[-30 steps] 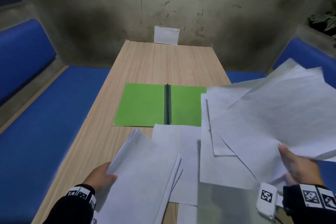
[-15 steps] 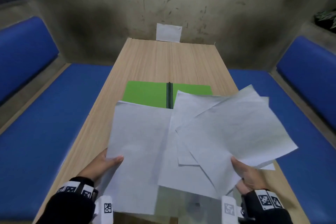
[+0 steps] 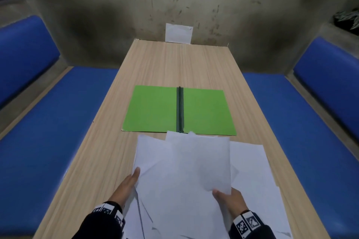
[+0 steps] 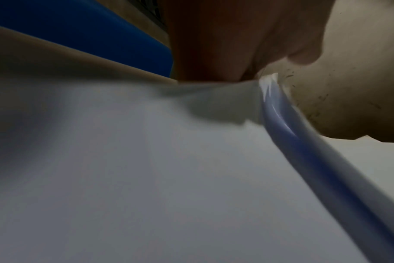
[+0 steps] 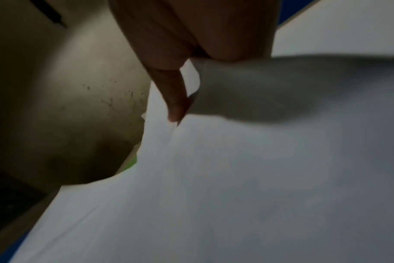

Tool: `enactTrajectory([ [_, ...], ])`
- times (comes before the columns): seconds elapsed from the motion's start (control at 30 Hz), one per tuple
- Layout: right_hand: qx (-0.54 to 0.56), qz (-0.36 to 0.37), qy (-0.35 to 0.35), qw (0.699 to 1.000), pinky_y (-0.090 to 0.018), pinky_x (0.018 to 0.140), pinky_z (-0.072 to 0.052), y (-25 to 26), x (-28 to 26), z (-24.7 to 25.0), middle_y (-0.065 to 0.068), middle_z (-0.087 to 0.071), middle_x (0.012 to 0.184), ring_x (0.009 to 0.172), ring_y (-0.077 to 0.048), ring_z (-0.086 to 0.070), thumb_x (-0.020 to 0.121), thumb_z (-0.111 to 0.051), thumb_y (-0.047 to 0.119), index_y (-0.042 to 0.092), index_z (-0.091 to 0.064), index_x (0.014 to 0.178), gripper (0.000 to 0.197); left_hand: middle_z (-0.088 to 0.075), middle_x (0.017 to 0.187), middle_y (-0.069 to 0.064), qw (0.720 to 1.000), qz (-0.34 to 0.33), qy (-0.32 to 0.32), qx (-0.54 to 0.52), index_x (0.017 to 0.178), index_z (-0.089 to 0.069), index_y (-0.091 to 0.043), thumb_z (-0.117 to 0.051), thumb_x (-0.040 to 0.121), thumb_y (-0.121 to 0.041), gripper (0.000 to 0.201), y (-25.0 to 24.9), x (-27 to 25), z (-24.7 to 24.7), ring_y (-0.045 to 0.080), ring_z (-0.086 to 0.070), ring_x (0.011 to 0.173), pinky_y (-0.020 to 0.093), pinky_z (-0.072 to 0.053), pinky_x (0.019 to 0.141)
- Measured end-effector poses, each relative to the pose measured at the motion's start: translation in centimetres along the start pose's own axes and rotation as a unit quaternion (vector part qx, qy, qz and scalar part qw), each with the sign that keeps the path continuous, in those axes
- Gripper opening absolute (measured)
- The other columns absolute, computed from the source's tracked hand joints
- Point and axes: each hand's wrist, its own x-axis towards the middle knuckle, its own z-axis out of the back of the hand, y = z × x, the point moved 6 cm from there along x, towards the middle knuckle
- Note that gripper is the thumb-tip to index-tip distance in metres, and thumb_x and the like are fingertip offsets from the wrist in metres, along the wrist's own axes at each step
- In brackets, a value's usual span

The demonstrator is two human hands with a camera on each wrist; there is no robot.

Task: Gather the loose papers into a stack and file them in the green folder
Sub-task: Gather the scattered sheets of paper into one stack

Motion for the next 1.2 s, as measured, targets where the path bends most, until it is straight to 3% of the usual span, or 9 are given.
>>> enactTrajectory([
  [0.13,0.116,-0.002,-0.071,0.991,-0.053,0.101,-0.042,0.2,0.2,1.0,-0.018,-0.061,0.108,0.111,-0.040,-0.057,0.083,-0.063,-0.001,-0.004,-0.051,0.124,0.043,-0.029,0.144,-0.009,0.999,-0.026,0.013,-0.045,0.146,-0.023,-0.016,-0.051,0.056,-0.079,0.113,-0.2,-0.5,-0.2,0.020,-0.018,0.144,0.040,-0.010,0.117],
  [0.3,0.214,-0.007,-0.088,0.973,-0.056,0.102,-0.040,0.7,0.7,2.5,-0.021,-0.056,0.128,0.115,-0.041,-0.054,0.087,-0.059,0.007,0.003,-0.047,0.132,0.047,-0.057,0.128,0.002,0.997,-0.028,0.017,0.071,0.122,-0.046,-0.023,-0.088,0.052,-0.031,0.082,1.7,0.3,0.8,0.021,-0.055,0.112,0.041,-0.036,0.107],
  [0.43,0.214,0.028,-0.028,0.976,-0.050,0.094,-0.047,3.7,0.3,4.1,-0.016,-0.067,0.115,0.105,-0.035,-0.061,0.075,-0.074,0.022,0.006,-0.056,0.123,0.054,-0.058,0.124,0.006,0.994,-0.048,-0.010,0.096,0.124,-0.042,-0.022,-0.071,0.075,-0.002,0.060,2.4,0.9,1.4,0.025,-0.056,0.112,0.037,-0.041,0.101],
  [0.53,0.081,0.044,0.077,0.993,-0.032,0.060,-0.055,6.3,-1.4,3.9,-0.004,-0.076,0.073,0.073,-0.026,-0.071,0.039,-0.091,0.033,0.005,-0.066,0.094,0.067,-0.049,0.131,0.001,0.994,-0.063,-0.016,0.089,0.141,-0.029,-0.020,-0.071,0.076,-0.004,0.078,2.5,1.1,1.5,0.025,-0.049,0.124,0.040,-0.036,0.107],
  [0.6,0.031,0.035,0.095,0.994,-0.025,0.049,-0.053,6.5,-1.6,3.3,-0.005,-0.075,0.065,0.058,-0.021,-0.071,0.064,-0.080,0.015,-0.004,-0.064,0.095,0.040,-0.053,0.132,0.004,0.993,-0.064,-0.028,0.092,0.137,-0.036,-0.019,-0.071,0.077,-0.009,0.070,2.6,1.1,1.7,0.026,-0.052,0.120,0.043,-0.038,0.106],
  [0.7,-0.136,0.019,0.020,0.990,-0.028,0.063,-0.049,5.2,-0.1,2.8,-0.015,-0.072,0.094,0.073,-0.023,-0.064,0.080,-0.068,0.016,-0.004,-0.064,0.099,0.027,-0.059,0.129,0.013,0.993,-0.059,-0.059,0.085,0.122,-0.051,-0.015,-0.063,0.085,-0.020,0.039,2.3,0.7,1.3,0.028,-0.056,0.113,0.039,-0.041,0.101],
  [0.83,-0.223,0.017,-0.005,0.975,-0.026,0.075,-0.042,3.7,0.6,-0.1,-0.017,-0.066,0.114,0.086,-0.021,-0.056,0.081,-0.064,0.020,0.001,-0.061,0.115,0.039,-0.040,0.147,0.010,0.996,-0.038,-0.056,0.054,0.139,-0.036,-0.003,-0.047,0.091,-0.043,0.064,1.8,0.3,0.6,0.026,-0.035,0.137,0.037,-0.023,0.113],
  [1.07,-0.215,0.085,0.043,0.972,-0.016,0.057,-0.047,4.1,0.3,-4.8,-0.009,-0.067,0.093,0.080,-0.021,-0.063,0.071,-0.069,0.010,0.004,-0.067,0.099,0.029,-0.068,0.100,-0.004,0.999,-0.017,0.026,0.044,0.119,-0.056,-0.010,-0.083,0.048,-0.038,0.081,2.9,0.5,0.3,0.014,-0.063,0.093,0.031,-0.047,0.081],
  [1.2,-0.169,0.085,0.020,0.982,-0.030,0.079,-0.049,4.2,1.3,-4.5,-0.009,-0.062,0.101,0.094,-0.024,-0.060,0.078,-0.069,0.032,0.010,-0.056,0.104,0.037,-0.068,0.103,0.001,0.996,-0.011,0.027,0.087,0.116,-0.056,-0.011,-0.077,0.066,-0.018,0.056,3.7,1.0,0.9,0.025,-0.062,0.102,0.038,-0.045,0.095],
])
